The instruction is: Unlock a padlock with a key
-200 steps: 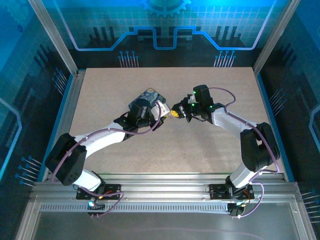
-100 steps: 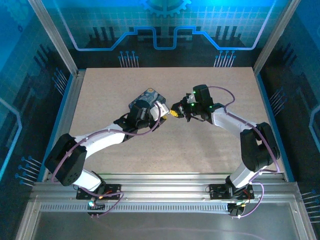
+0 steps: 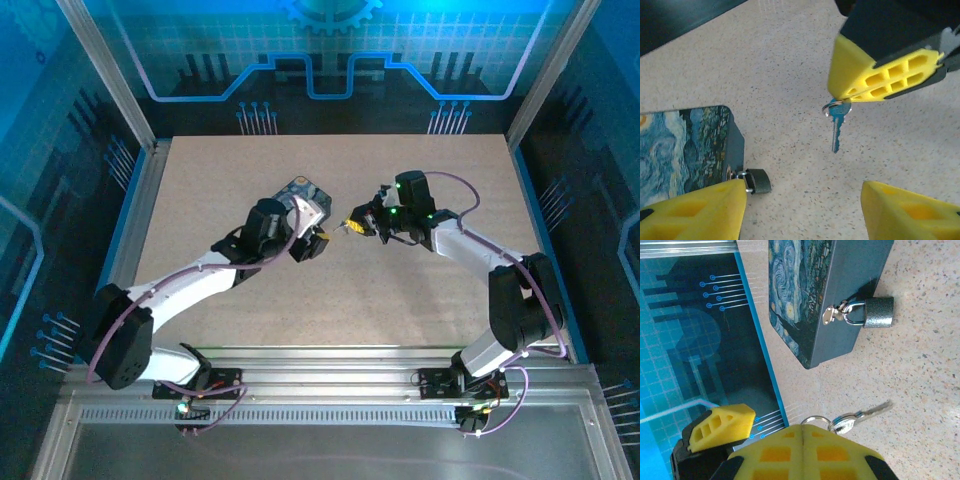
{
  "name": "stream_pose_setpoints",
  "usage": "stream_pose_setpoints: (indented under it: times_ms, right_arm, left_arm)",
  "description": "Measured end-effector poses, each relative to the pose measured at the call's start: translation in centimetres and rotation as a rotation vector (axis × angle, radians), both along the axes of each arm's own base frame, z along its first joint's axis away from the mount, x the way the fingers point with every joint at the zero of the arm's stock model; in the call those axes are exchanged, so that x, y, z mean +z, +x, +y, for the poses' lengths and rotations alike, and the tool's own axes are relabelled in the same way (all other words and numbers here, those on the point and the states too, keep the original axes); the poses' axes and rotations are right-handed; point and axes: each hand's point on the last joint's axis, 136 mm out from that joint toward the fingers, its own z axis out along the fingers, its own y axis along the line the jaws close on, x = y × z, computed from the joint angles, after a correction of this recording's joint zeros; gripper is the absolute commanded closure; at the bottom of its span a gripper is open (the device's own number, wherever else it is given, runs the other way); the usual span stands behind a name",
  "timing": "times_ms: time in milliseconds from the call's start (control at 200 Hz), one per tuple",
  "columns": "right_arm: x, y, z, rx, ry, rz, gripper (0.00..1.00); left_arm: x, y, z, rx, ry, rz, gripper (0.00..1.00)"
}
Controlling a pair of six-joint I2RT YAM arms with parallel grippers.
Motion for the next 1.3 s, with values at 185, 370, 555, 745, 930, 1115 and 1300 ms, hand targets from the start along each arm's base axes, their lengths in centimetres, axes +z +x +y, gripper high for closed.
stream_pose_setpoints:
  times_ms: [185, 370, 555, 745, 930, 1115, 1300]
  right_arm:
    - [0.1, 0.2, -0.1, 0.014, -0.006, -0.038, 1.00]
    - [0.2, 0.3, 0.1, 0.022, 0.007, -0.072, 1.00]
    - [0.8, 0.6, 0.3, 0.022, 0.023, -0.101, 1.00]
    - [1.3, 0.8, 0.9, 0.023, 0.044, -0.115, 1.00]
    - [0.1, 0.8, 2.1, 0.041, 0.048, -0.090, 1.00]
    - [-0.8, 0.8, 2.9, 0.052, 0.045, -0.063, 1.00]
    - [-0.4, 1.2, 3.1, 0.047, 0.060, -0.072, 1.00]
  left_arm:
    - [0.3, 1.3, 2.6, 0.158, -0.203, 0.234, 0.41]
    - [0.8, 2.4, 1.7, 0.263, -0.412, 0.481, 0.41]
    - [-0.5, 2.0, 0.3, 0.333, -0.584, 0.714, 0.40]
    - [-1.8, 1.6, -0.3, 0.377, -0.675, 0.848, 0.43]
    - [-1.1, 1.7, -1.0, 0.352, -0.755, 0.881, 0.44]
    - [-0.7, 1.7, -1.3, 0.338, -0.805, 0.899, 0.45]
    - [-0.3, 1.7, -1.5, 0.322, -0.813, 0.894, 0.46]
